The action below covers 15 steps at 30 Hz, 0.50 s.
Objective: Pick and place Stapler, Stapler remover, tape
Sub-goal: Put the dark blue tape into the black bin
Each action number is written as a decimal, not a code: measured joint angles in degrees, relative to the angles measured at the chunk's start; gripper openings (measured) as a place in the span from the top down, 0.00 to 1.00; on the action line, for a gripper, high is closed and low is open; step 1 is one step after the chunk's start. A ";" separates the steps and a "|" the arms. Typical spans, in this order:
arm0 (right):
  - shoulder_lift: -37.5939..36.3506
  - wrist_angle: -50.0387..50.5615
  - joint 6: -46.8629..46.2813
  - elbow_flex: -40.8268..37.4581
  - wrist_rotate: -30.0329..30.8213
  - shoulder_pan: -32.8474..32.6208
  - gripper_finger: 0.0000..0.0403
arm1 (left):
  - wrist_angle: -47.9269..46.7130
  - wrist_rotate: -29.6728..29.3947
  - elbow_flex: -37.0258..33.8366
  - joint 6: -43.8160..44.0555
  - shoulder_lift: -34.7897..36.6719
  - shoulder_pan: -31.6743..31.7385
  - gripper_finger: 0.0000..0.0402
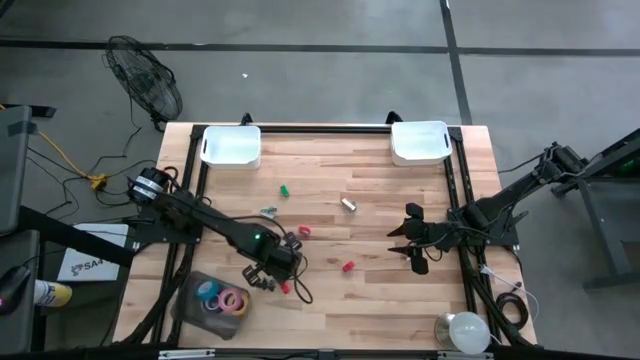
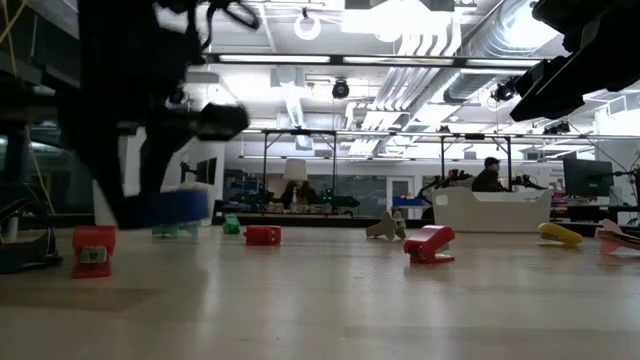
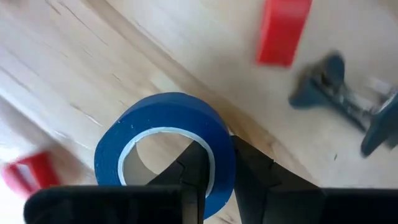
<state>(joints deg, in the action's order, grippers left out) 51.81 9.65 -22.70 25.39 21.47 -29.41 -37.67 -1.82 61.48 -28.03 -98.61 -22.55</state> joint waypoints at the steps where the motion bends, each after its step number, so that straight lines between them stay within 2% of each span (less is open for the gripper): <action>1: -0.01 0.00 0.00 0.00 -0.02 -0.01 0.55 | -0.53 -0.06 1.03 -0.02 0.00 0.00 0.87; 8: -0.02 0.04 -0.42 0.00 -0.27 0.00 0.55 | -9.11 -0.24 8.40 0.96 0.09 0.00 0.87; 15: -0.01 0.59 -0.86 0.00 -0.55 -0.01 0.55 | -28.77 0.17 19.80 9.97 0.09 -0.42 0.87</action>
<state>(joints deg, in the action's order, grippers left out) 51.80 10.24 -23.56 25.39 20.93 -29.42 -66.44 -1.65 81.29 -18.06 -98.52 -22.97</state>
